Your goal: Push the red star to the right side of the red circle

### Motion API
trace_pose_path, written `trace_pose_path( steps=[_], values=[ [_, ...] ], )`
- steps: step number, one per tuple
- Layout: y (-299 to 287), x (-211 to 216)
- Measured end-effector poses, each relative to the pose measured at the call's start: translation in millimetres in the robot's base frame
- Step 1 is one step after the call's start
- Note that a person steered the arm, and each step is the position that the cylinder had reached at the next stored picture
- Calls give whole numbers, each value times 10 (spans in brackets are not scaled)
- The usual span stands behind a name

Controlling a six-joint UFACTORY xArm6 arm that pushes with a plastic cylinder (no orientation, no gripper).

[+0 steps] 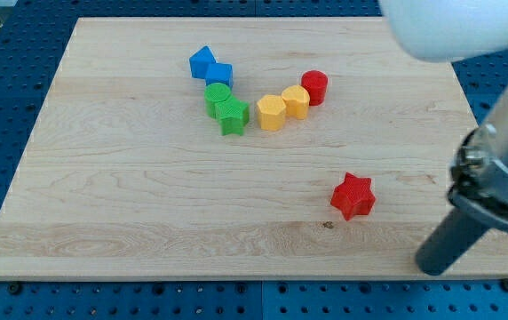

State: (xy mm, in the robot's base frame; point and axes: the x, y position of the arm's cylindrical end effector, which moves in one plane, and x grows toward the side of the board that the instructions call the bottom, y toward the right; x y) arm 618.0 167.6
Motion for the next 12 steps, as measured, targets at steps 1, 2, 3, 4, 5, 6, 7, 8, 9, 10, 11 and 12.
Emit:
trace_pose_path(
  steps=[1, 2, 3, 4, 5, 6, 7, 8, 9, 10, 11, 12],
  values=[
    [-95, 0],
    [-140, 0],
    [-281, 1],
    [-288, -94],
    [-263, -155],
    [-372, -332],
    [-569, -334],
    [-609, -412],
    [-609, -532],
    [-605, -730],
    [-605, -768],
    [-605, -770]
  ],
)
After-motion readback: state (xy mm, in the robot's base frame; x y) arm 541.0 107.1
